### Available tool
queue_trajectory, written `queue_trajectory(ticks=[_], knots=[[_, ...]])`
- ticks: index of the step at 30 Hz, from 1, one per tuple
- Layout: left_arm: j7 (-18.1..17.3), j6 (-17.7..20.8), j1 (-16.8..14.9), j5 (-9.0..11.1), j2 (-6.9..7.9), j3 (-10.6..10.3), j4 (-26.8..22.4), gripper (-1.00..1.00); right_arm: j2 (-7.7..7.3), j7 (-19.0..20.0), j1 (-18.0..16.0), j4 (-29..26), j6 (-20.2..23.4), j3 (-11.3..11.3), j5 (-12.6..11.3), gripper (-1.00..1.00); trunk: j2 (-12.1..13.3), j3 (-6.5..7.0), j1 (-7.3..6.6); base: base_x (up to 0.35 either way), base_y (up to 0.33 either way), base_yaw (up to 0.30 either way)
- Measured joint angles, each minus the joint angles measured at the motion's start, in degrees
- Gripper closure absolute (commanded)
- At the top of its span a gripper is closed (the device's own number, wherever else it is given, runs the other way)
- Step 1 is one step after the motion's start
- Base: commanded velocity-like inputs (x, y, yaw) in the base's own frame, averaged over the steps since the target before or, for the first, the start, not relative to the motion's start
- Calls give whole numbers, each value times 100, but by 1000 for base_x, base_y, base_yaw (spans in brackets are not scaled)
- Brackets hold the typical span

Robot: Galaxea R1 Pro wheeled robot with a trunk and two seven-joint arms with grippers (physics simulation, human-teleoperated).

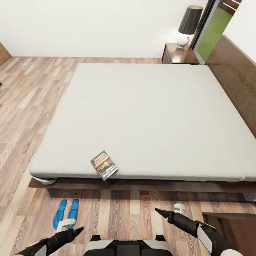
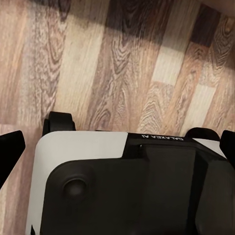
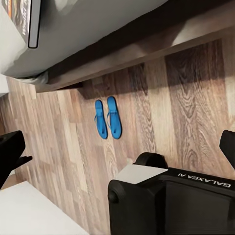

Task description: In the bedroom, move the book from the bed onto either nightstand, and place the two sandals side by side next to the bed.

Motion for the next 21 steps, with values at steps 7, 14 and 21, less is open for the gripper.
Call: queue_trajectory(ticks=[7, 14, 21], knots=[[-1, 0, 35, 0, 0, 0, 0, -100, -8, 0, 0, 152, -54, 6, -11, -100, 0, 0, 0, 0, 0, 6], [-2, 0, 59, 0, 0, 1, -2, -100, -9, -13, -2, 512, -59, 21, -29, -100, 0, 0, 0, 0, 0, 205], [-1, 0, 64, 0, 0, 2, -2, -100, -9, -25, -2, 571, -60, 19, -27, -100, 0, 0, 0, 0, 0, 282]])
